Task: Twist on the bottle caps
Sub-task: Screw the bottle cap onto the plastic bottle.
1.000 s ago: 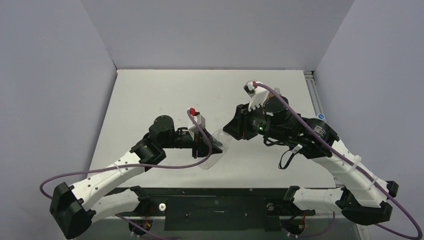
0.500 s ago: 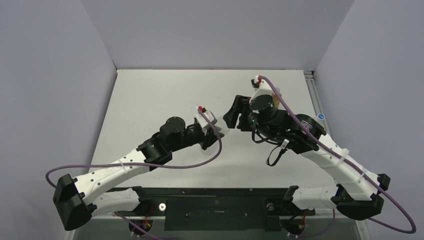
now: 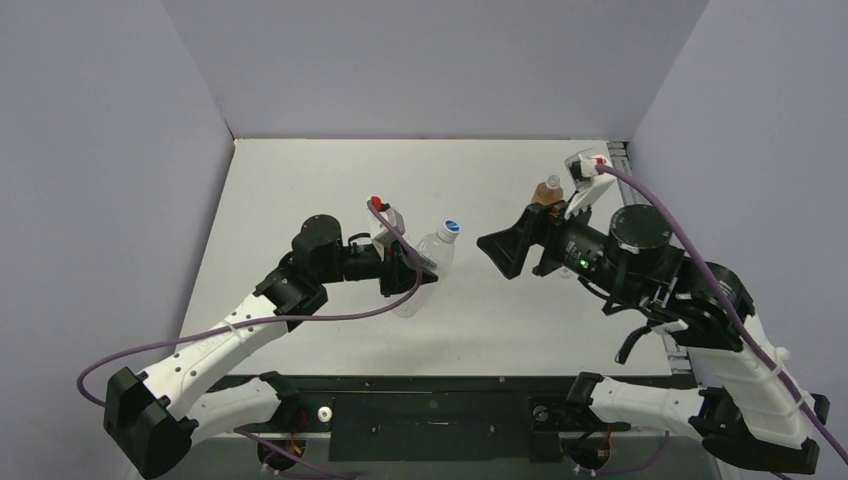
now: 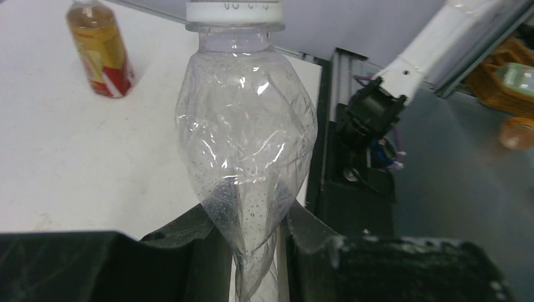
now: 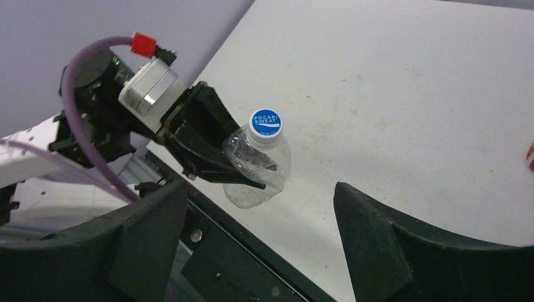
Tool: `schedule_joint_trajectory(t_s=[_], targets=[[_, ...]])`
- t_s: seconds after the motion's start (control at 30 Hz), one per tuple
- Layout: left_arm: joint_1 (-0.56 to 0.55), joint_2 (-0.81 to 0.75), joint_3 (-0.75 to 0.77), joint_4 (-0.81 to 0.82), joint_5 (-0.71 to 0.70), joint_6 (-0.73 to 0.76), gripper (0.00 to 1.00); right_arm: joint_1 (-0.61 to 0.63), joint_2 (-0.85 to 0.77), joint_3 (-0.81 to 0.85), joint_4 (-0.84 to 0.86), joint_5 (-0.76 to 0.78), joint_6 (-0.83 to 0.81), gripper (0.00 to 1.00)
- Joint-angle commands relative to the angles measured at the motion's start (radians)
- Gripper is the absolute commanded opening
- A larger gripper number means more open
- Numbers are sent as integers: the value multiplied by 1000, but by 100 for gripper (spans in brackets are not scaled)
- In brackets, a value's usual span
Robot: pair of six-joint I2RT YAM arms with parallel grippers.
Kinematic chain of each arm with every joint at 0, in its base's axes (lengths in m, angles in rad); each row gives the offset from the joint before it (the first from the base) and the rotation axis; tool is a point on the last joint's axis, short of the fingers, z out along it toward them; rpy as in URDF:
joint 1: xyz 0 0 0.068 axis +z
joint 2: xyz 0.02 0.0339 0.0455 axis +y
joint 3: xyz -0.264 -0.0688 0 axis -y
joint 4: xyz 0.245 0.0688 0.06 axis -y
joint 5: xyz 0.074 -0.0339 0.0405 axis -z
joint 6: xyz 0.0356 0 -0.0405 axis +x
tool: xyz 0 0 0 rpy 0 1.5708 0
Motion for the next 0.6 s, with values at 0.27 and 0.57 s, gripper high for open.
schedule_joint_trajectory(t_s=[0.27, 0.57], targets=[[35, 26, -48, 503, 573, -494, 0, -10, -90, -135, 161, -433, -196, 79], [30, 23, -73, 558, 611, -563, 0, -9, -43, -115, 158, -484, -219, 70]])
